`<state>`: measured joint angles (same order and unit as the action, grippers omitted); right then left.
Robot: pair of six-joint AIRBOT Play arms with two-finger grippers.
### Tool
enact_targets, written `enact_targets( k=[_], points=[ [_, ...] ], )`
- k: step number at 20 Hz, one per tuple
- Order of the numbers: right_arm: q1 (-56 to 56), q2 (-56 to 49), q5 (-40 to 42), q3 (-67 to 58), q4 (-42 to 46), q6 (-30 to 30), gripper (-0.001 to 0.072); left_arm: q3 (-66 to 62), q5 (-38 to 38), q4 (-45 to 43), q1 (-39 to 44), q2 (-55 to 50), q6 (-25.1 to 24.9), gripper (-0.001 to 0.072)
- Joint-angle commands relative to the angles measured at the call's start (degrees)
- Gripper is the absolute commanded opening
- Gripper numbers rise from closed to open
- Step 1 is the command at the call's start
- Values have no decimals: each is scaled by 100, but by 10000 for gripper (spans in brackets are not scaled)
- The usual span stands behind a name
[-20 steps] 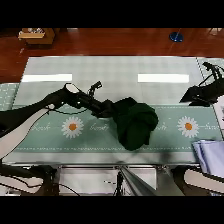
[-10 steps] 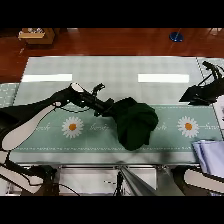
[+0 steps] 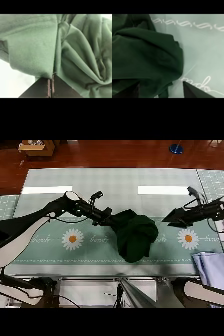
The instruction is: Fold the shirts.
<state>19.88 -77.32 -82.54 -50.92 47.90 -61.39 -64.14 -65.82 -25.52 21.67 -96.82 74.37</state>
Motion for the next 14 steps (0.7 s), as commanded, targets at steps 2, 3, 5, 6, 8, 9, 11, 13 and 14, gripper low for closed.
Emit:
enact_targets(
  k=[2, 3, 5, 6, 8, 9, 11, 13, 14],
  points=[
    [0, 4, 291, 1095, -352, 734, 584, -7, -85, -2, -15, 46, -17, 34],
    [0, 4, 422, 1298, -422, 841, 585, -7, -85, 0, -15, 46, -17, 34],
    [-44, 4, 761, 1622, -649, 979, 585, -7, -92, 7, -15, 48, -15, 34],
    [-144, 4, 977, 1738, -769, 1008, 585, -7, -92, 7, -15, 48, -13, 34],
    [-511, 2, 1414, 1832, -1029, 1003, 583, -7, -109, 11, -15, 55, -13, 34],
    [-732, 2, 1626, 1829, -1167, 1003, 525, -7, -133, 11, -15, 66, -13, 34],
    [-1145, 4, 2004, 1829, -1502, 999, 15, -9, -129, 9, -24, 140, -17, 34],
    [-1292, 4, 1871, 1805, -1895, 1104, 21, -20, -129, 2, -114, 330, -31, 33],
    [-1255, 13, 1539, 1740, -1974, 1172, 21, -50, -129, 2, -195, 496, -92, 32]
  ],
)
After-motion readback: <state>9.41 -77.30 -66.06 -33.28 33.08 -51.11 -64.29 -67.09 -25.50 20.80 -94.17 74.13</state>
